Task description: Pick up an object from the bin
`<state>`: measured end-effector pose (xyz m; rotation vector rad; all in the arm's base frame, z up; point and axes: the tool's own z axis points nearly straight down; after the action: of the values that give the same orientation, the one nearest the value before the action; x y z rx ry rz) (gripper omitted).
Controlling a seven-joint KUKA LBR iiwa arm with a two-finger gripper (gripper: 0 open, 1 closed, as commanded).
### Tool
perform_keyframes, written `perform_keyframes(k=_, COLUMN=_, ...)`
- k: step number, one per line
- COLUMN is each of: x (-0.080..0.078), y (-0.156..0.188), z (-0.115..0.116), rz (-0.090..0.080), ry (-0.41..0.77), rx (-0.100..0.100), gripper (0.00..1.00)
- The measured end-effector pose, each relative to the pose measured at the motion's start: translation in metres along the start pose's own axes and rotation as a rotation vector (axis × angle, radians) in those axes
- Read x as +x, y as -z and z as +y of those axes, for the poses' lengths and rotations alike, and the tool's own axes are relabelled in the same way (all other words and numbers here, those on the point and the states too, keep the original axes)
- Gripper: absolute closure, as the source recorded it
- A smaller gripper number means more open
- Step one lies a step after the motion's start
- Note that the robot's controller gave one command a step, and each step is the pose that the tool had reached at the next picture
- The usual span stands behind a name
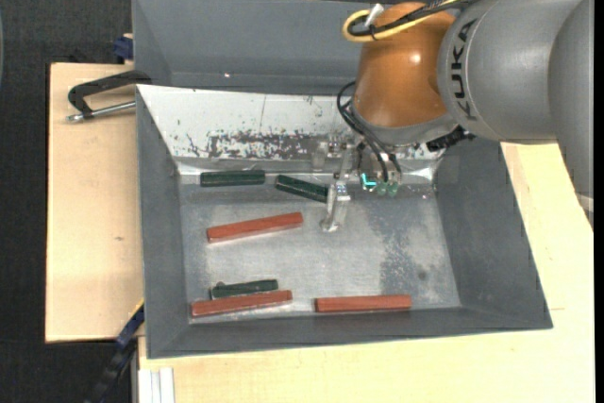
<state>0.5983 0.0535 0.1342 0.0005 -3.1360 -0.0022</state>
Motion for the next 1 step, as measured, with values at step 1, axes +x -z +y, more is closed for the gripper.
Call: perform_keyframes(k=1, x=-0.0020, y=0.0039, z=-0.0002, rz=-0.007, ry=0.000, rx=0.000, gripper=0.00)
